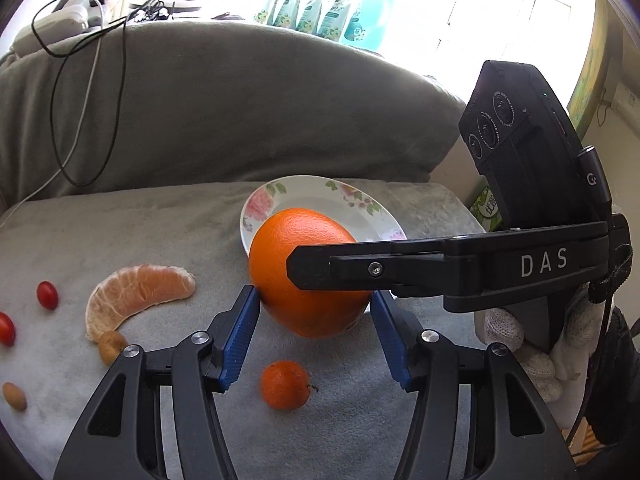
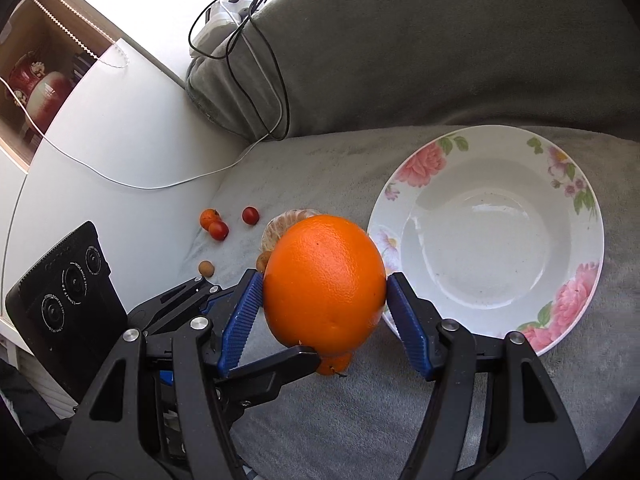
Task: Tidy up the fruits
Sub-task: 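Carry the large orange onto the white floral plate and open the left tool, then grasp the kiwi with the left tool while the right tool grasps the mandarin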
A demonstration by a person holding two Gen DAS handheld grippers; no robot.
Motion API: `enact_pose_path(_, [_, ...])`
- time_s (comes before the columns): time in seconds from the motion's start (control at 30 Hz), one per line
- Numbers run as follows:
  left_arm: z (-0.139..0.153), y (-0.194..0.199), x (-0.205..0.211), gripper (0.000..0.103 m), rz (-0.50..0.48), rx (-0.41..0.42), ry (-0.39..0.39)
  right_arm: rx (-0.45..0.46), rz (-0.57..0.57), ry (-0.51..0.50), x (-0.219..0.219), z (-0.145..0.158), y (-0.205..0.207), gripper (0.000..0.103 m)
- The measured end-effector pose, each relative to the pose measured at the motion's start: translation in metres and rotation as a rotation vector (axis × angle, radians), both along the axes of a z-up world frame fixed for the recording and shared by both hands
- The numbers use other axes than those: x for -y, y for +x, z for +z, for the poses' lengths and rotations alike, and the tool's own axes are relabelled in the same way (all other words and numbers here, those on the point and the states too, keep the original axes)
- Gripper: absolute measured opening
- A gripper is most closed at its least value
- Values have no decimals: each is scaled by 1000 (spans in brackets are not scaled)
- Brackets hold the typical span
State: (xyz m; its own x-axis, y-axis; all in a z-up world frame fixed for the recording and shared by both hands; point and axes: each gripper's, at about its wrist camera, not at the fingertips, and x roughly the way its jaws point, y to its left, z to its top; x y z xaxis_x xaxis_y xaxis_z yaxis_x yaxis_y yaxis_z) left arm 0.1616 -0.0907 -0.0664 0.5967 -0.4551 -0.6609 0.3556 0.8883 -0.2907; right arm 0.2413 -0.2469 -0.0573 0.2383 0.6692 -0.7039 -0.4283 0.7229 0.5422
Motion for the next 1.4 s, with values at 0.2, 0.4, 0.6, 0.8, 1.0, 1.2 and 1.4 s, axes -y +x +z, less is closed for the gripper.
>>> enact_pose_path(0.2, [-4,11,12,56,-14,-6,3,-5,-40,-16,12,-4,13,67])
enact_pose_path(0.4, [-1,11,21,55,-25,16,23,23,-99,-53,22,-3,19,67])
enact_pose_path(0.6, [3,2,11,55,-3,30,35,167,-174,-151,32,23,15,79])
enact_pose_path(0.8, [7,-9,0,55,38,49,42,302,-231,-277,28,41,3,91])
enact_pose_path(1.0, [11,-18,-13,57,67,63,60,392,-266,-361,23,54,-12,98])
enact_pose_path(1.2, [12,-30,-26,65,98,68,73,446,-284,-406,16,62,-24,99])
enact_pose_path(1.4, [11,-34,-41,72,133,75,86,496,-290,-450,7,67,-36,99])
